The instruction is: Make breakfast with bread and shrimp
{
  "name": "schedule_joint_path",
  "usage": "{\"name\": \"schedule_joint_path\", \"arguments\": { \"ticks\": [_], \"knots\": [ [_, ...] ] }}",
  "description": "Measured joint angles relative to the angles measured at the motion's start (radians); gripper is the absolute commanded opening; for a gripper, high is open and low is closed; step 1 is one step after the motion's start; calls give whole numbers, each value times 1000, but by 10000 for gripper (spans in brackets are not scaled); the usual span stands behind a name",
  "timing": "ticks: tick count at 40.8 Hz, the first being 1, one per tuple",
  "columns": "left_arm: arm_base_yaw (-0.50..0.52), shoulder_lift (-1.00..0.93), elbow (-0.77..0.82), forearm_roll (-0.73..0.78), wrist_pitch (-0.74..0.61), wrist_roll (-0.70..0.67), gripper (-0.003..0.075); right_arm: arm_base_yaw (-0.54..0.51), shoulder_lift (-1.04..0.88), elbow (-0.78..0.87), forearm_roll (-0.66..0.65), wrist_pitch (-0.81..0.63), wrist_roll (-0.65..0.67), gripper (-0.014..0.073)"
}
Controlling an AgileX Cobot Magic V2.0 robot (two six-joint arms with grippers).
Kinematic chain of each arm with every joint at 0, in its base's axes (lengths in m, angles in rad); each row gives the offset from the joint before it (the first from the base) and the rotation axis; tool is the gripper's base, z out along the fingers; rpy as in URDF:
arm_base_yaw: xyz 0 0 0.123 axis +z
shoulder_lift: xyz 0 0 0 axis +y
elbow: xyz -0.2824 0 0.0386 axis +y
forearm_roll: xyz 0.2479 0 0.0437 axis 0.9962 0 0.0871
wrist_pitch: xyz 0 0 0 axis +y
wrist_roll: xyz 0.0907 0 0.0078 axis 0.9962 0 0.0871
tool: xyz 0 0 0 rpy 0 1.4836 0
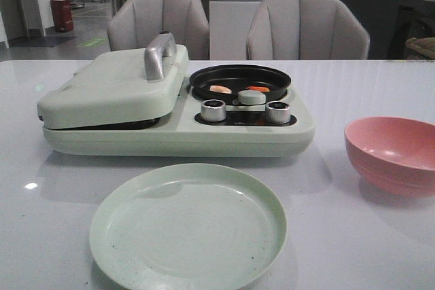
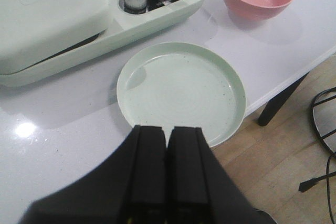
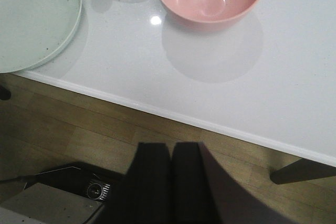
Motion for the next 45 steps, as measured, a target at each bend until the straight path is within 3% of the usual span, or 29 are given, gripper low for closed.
{"name": "schedule_joint_path", "arguments": {
  "ticks": [11,28,34,38,45],
  "knots": [
    [51,0,1,171,54,-158,101,0,0,0,0,0,0,36],
    [57,0,2,145,55,-175,102,0,0,0,0,0,0,36],
    [67,-14,18,241,42,-175,101,0,0,0,0,0,0,36],
    [152,-65,62,268,-30,-175,102,0,0,0,-2,0,0,36],
    [406,-219,197,249,-218,-175,102,0,0,0,-2,0,0,36]
  ]
}}
